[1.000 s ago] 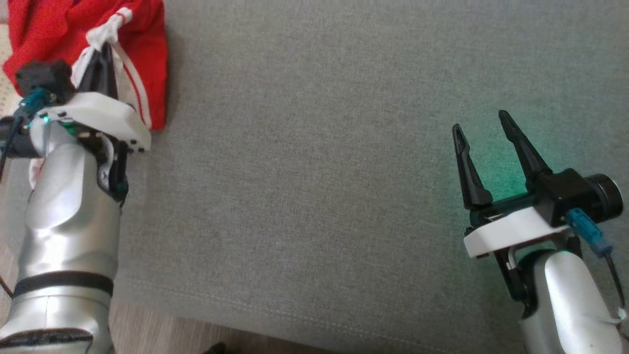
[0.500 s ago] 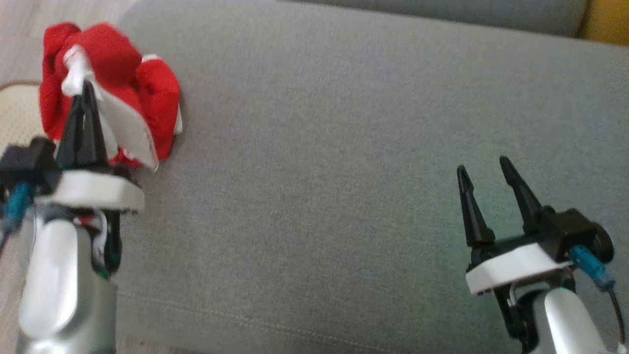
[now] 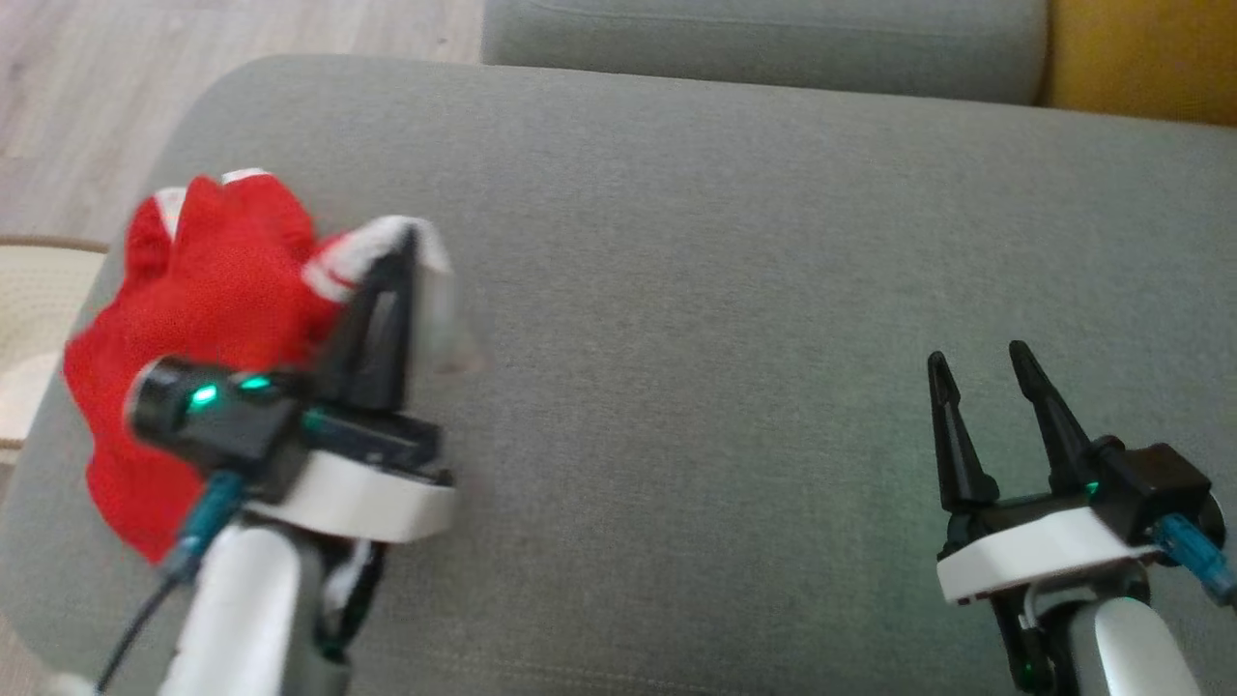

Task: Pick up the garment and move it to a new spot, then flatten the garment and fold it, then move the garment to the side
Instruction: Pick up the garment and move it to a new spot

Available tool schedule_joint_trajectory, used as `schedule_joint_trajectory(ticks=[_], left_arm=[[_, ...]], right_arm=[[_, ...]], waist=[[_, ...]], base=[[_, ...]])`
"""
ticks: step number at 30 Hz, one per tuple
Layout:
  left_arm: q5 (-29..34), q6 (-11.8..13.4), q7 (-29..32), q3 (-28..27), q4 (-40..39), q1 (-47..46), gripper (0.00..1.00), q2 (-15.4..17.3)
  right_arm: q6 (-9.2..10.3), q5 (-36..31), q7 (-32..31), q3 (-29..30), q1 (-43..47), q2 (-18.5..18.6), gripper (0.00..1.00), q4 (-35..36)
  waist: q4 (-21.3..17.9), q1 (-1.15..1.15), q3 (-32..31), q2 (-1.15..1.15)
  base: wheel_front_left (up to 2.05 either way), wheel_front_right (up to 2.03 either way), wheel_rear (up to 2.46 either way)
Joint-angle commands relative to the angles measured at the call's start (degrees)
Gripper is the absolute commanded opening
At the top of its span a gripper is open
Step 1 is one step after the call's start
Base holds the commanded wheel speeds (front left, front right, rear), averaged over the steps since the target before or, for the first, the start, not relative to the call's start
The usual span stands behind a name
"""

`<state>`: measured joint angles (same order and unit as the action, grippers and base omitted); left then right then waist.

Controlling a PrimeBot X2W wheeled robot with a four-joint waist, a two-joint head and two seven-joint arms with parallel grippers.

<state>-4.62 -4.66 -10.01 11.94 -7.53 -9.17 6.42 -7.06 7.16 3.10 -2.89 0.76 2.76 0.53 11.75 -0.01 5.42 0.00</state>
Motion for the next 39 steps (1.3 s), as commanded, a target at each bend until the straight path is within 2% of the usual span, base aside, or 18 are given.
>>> schedule_joint_trajectory(ticks=[1,7,11,19,21,22,28,33,34,35,36,39], left_arm=[[0.49,-0.37,0.25,-1.19,-2.47,-3.92,0.0,0.18],[0.11,-1.92,1.68,8.09,-1.73,-10.17,0.0,-1.53],[-0.29,-2.35,2.02,13.12,0.41,-15.29,0.0,-2.28],[-1.47,-2.6,2.81,18.19,7.11,-25.64,0.0,-3.07],[-1.42,-2.64,3.24,19.09,9.96,-27.85,0.0,-3.13],[-1.19,-2.67,3.92,19.99,13.82,-29.68,0.0,-3.05],[-0.79,-2.76,4.62,22.86,27.8,-32.91,0.0,-1.15],[-0.96,-2.79,2.33,24.94,35.69,-34.51,0.0,-0.81],[-1.15,-2.79,1.71,25.2,36.66,-34.73,0.08,-0.93],[-1.39,-2.79,1.04,25.33,37.44,-34.87,0.45,-1.11],[-1.52,-2.8,0.39,25.6,38.05,-34.95,1.0,-1.28],[-1.88,-2.74,-0.63,26.12,38.65,-34.85,1.0,-1.68]], right_arm=[[-0.43,0.38,0.5,-1.08,-1.54,0.12,1.0,2.35],[-0.43,1.12,0.73,-1.61,-3.1,0.12,1.0,2.86],[-0.43,1.6,1.1,-2.78,-4.83,0.12,1.0,2.98],[-0.43,3.7,3.44,-4.14,-7.86,0.12,1.0,2.65],[-0.43,4.39,4.26,-4.04,-8.02,0.12,1.0,2.29],[-0.43,5.15,5.02,-4.17,-8.06,0.12,1.0,1.86],[-0.43,6.93,7.18,-5.16,-8.83,0.12,1.0,0.03],[-0.43,7.3,8.2,-5.51,-9.93,0.12,1.0,-1.6],[-0.43,7.27,8.32,-5.52,-10.14,0.12,1.0,-1.89],[-0.43,7.2,8.43,-5.54,-10.33,0.12,1.0,-2.17],[-0.43,7.12,8.5,-5.58,-10.51,0.12,1.0,-2.42],[-0.43,6.81,8.51,-5.55,-10.77,0.12,1.0,-2.84]], waist=[[-1.11,0.01,0.75,0.0],[-6.91,0.01,2.76,0.0],[-12.93,0.01,4.91,0.0],[-26.03,0.01,10.66,0.0],[-28.52,0.01,12.36,0.0],[-30.48,0.01,14.12,0.0],[-33.55,0.01,17.89,0.0],[-33.39,0.01,18.55,0.0],[-33.04,0.01,18.46,0.0],[-32.63,0.01,18.25,0.0],[-32.18,0.01,17.95,0.0],[-31.04,0.01,17.15,0.0]], base=[[0.0,0.0,0.0],[0.0,0.0,0.0],[0.0,0.0,0.0],[0.0,0.0,0.0],[0.0,0.0,0.0],[0.0,0.0,0.0],[0.0,0.0,0.0],[0.0,0.0,0.0],[0.0,0.0,0.0],[0.0,0.0,0.0],[0.0,0.0,0.0],[0.0,0.0,0.0]])
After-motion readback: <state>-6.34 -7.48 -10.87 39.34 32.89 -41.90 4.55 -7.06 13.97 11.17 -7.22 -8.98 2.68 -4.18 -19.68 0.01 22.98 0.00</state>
